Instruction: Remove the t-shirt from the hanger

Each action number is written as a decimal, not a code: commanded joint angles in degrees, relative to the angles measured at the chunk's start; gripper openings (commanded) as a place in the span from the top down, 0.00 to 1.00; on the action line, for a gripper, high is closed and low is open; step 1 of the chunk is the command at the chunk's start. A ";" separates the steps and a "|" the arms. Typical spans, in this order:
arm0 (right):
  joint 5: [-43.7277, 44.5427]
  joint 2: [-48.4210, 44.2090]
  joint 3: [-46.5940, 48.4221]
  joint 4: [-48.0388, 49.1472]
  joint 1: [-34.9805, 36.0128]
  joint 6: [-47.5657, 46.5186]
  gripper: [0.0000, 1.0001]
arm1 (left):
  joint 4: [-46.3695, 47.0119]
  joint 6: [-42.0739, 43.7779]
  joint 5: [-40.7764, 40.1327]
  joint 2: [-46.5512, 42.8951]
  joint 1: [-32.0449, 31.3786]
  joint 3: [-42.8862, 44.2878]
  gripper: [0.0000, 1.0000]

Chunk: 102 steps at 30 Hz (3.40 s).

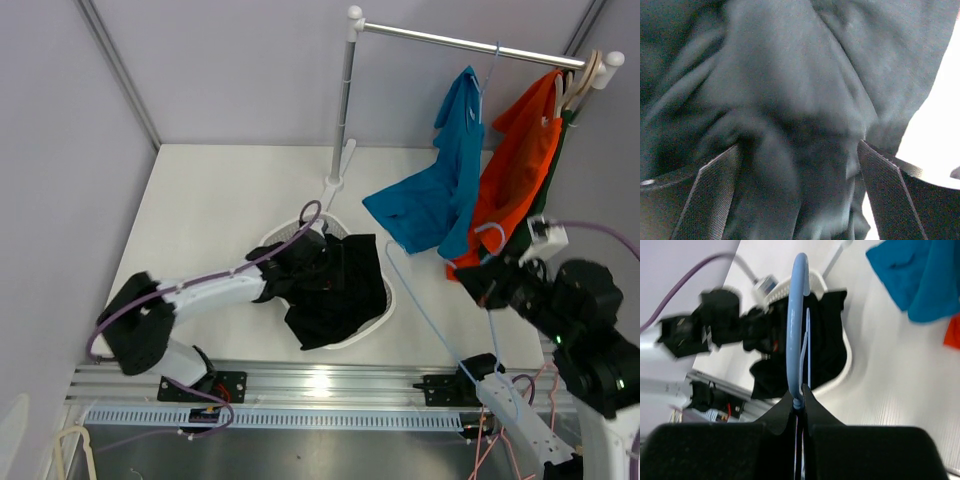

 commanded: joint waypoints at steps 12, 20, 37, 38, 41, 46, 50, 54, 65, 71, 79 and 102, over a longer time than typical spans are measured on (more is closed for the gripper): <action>16.76 49.47 24.69 36.13 0.51 -10.13 1.00 | -17.17 8.63 -7.33 -25.56 -0.21 7.72 0.01; 23.89 69.96 49.40 35.08 3.06 -17.17 1.00 | -9.68 6.51 -2.75 -25.21 -0.20 -0.89 0.01; 30.83 93.63 69.03 40.08 3.59 -19.55 1.00 | -5.99 6.43 -2.58 -24.23 -0.20 -5.99 0.01; 31.27 91.36 64.84 40.78 3.94 -19.46 1.00 | -5.90 6.43 -2.58 -24.32 -0.20 -6.17 0.01; 32.41 84.52 53.78 48.14 4.55 -20.16 1.00 | -5.81 6.43 -2.58 -24.24 -0.20 -6.26 0.01; 32.33 76.40 45.46 51.35 6.58 -23.58 1.00 | -5.38 6.34 -2.58 -24.76 -0.20 -6.43 0.00; 32.41 71.31 42.49 50.88 8.77 -24.55 1.00 | -4.85 6.08 -2.31 -24.68 -0.20 -6.69 0.01; 33.73 65.77 37.64 55.02 10.71 -24.64 1.00 | -3.88 5.64 -1.17 -24.59 -0.20 -7.40 0.01; 36.54 89.09 71.61 43.98 7.99 -27.98 1.00 | -3.35 5.81 -0.90 -25.20 -0.20 -8.63 0.00; 36.11 90.64 71.67 46.75 6.93 -26.14 1.00 | -3.27 6.08 -1.35 -26.08 -0.20 -9.33 0.01; 34.35 89.58 67.96 48.00 4.65 -22.89 1.00 | -3.18 6.25 -1.52 -25.82 -0.20 -9.77 0.01; 34.87 66.48 51.45 32.00 4.56 -16.20 0.46 | -3.09 5.90 -0.47 -26.87 -0.29 -9.95 0.00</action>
